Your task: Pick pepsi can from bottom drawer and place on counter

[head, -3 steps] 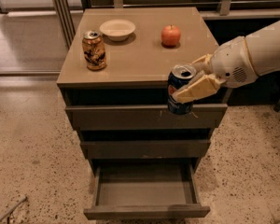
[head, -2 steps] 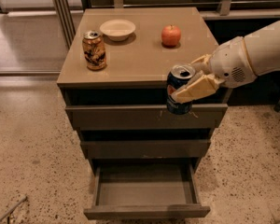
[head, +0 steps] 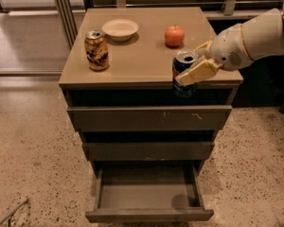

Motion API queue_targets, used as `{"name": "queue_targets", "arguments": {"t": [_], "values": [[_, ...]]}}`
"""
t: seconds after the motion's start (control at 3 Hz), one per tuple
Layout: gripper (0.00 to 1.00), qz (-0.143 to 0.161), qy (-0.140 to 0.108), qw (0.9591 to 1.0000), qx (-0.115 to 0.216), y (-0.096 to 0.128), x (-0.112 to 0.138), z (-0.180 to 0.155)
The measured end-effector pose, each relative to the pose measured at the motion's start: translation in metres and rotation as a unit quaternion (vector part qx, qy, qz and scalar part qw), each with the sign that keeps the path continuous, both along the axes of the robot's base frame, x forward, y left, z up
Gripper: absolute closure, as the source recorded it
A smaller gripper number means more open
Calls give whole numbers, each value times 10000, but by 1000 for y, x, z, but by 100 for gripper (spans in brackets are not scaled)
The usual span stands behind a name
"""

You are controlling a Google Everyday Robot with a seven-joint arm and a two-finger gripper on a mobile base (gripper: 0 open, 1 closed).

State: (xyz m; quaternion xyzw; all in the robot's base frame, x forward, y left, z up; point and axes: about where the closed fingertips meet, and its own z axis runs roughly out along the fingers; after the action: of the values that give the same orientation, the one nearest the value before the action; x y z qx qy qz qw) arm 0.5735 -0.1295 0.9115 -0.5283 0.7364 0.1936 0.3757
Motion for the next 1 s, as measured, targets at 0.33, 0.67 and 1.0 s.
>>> {"name": "queue_targets", "arguments": {"t": [0.33,0.67,1.0], "values": [[100,-146,-301,9994,-59,-11,56,9],[100,-275,-583,9979,7,-18,105,18],[100,-442,-631,9969,172,-23,138,16]]}}
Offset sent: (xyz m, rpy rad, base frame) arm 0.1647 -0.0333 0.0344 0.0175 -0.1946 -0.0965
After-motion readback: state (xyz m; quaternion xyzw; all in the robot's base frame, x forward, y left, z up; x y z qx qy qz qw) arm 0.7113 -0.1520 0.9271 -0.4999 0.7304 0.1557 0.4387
